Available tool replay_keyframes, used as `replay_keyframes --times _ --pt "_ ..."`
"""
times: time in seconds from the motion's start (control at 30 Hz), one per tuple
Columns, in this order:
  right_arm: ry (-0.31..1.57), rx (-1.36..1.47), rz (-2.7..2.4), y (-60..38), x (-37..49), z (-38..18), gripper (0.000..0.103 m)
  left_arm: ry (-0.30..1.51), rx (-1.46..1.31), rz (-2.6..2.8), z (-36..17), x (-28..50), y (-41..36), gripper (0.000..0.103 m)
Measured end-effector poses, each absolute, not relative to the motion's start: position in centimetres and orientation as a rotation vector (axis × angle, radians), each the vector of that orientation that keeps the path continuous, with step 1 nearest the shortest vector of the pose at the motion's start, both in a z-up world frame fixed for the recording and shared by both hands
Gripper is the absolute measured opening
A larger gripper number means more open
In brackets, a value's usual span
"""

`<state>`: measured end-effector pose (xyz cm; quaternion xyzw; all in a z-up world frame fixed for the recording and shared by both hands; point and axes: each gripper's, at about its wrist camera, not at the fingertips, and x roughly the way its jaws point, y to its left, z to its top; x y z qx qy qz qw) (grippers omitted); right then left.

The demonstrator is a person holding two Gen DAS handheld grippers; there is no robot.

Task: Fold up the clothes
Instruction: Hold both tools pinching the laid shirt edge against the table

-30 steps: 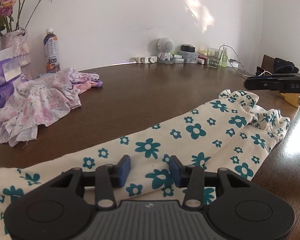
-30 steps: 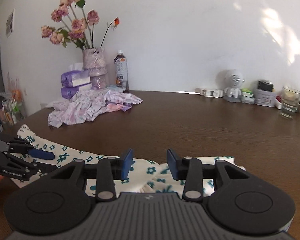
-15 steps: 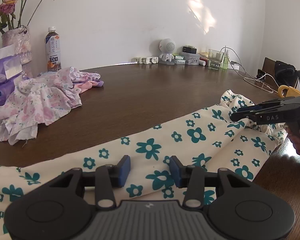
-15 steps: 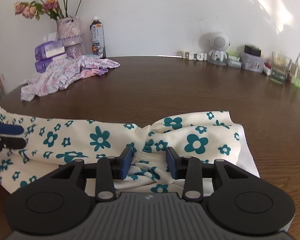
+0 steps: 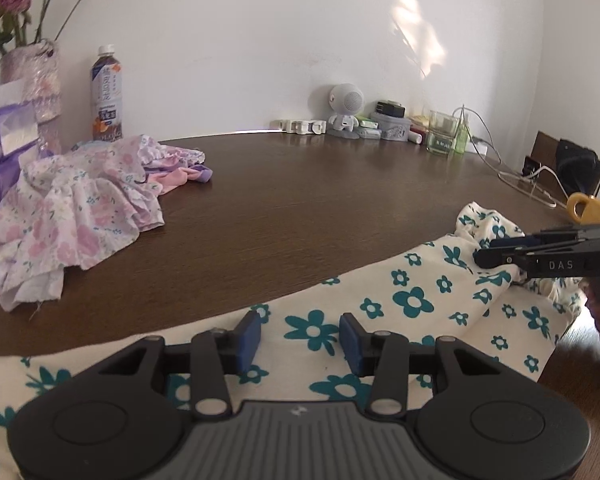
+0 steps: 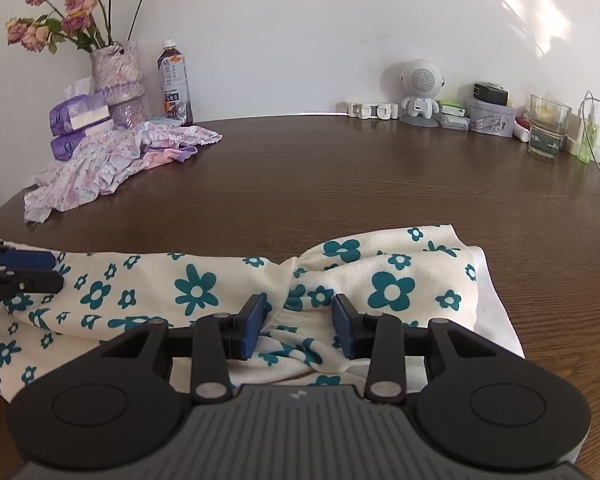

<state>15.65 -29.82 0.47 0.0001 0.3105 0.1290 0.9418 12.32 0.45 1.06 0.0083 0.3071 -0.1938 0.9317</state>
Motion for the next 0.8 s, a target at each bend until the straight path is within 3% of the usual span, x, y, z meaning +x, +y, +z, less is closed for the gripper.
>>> replay_keyframes --times 0.43,0.8 --pt "0.629 -0.056 0.242 -28.7 15.4 0.4 0.038 0.631 -0.129 -0.398 1.1 12.1 2.3 0.042" --pt "0.628 -0.054 0.243 -28.8 15.4 0.4 0.038 0.631 -0.108 -0.401 1.2 11.8 1.9 0.051"
